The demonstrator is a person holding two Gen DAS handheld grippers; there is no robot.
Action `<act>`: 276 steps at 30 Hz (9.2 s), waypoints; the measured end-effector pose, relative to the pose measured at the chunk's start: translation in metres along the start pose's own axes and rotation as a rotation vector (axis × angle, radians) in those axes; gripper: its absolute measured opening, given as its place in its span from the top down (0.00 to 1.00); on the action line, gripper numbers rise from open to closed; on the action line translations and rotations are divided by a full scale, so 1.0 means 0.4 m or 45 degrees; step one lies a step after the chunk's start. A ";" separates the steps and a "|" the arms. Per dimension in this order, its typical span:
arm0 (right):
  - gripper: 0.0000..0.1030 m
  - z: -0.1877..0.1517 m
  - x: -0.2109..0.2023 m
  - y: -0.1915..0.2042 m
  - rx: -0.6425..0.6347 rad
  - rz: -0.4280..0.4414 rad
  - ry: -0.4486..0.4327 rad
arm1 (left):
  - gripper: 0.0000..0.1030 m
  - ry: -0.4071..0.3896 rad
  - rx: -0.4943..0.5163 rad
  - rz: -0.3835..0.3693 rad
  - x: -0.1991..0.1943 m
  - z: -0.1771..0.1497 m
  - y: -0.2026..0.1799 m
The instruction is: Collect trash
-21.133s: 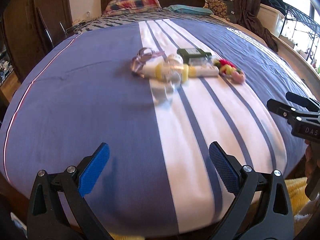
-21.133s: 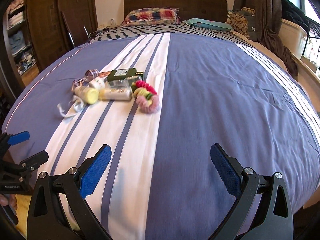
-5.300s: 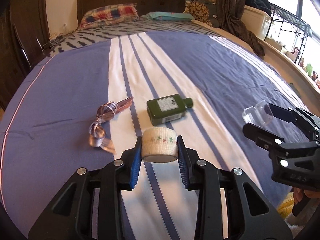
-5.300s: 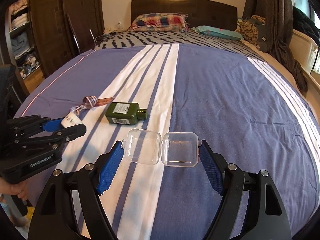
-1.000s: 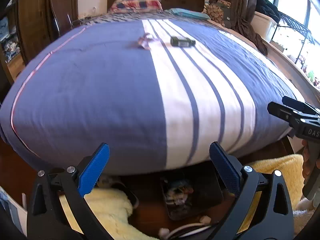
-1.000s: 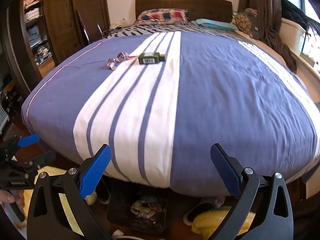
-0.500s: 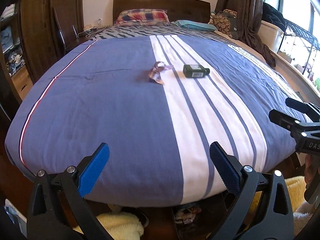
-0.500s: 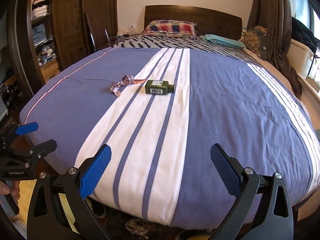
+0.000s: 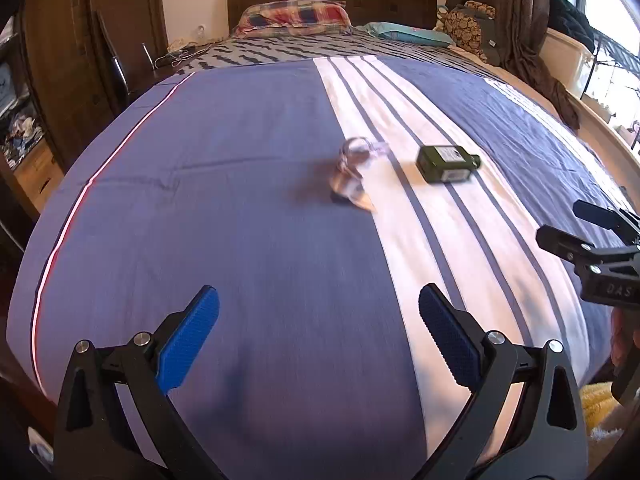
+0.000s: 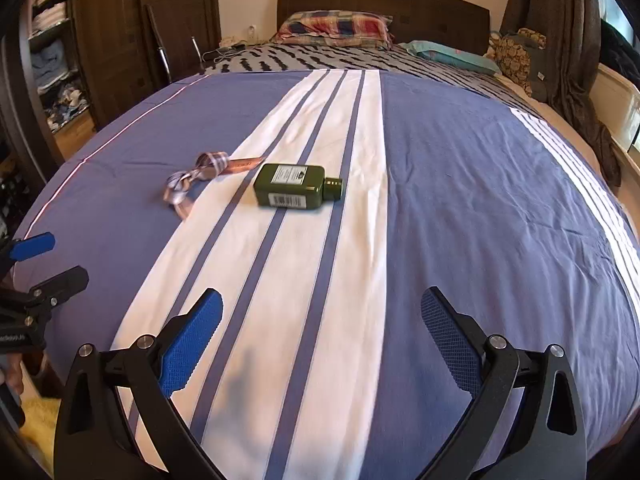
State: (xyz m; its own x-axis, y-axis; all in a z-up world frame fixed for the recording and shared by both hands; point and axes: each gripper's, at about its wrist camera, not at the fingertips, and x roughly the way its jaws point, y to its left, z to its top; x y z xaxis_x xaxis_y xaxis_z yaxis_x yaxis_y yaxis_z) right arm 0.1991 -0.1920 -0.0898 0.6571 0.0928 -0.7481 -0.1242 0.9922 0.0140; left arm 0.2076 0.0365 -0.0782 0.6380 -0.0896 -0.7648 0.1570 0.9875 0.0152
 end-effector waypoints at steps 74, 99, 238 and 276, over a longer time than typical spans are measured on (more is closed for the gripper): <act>0.17 -0.007 -0.433 -0.001 -0.041 -0.012 -0.377 | 0.98 -0.261 0.172 -0.151 -0.354 0.000 -0.233; 0.17 -0.362 -0.506 0.008 0.045 0.091 -0.285 | 0.98 -0.160 0.155 -0.259 -0.421 -0.366 -0.284; 0.03 -0.380 -0.759 0.010 0.084 -0.237 -0.700 | 0.08 -0.605 0.035 -0.106 -0.667 -0.352 -0.202; 0.03 -0.381 -0.753 0.024 0.082 -0.229 -0.690 | 0.08 -0.600 0.044 -0.110 -0.666 -0.355 -0.219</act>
State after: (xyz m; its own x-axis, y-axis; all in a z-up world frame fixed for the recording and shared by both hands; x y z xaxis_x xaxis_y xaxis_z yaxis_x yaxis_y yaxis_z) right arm -0.1135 -0.2232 0.0344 0.9531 -0.0648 -0.2957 0.0588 0.9978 -0.0290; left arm -0.0834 -0.0076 0.0328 0.8923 -0.2283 -0.3894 0.2445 0.9696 -0.0082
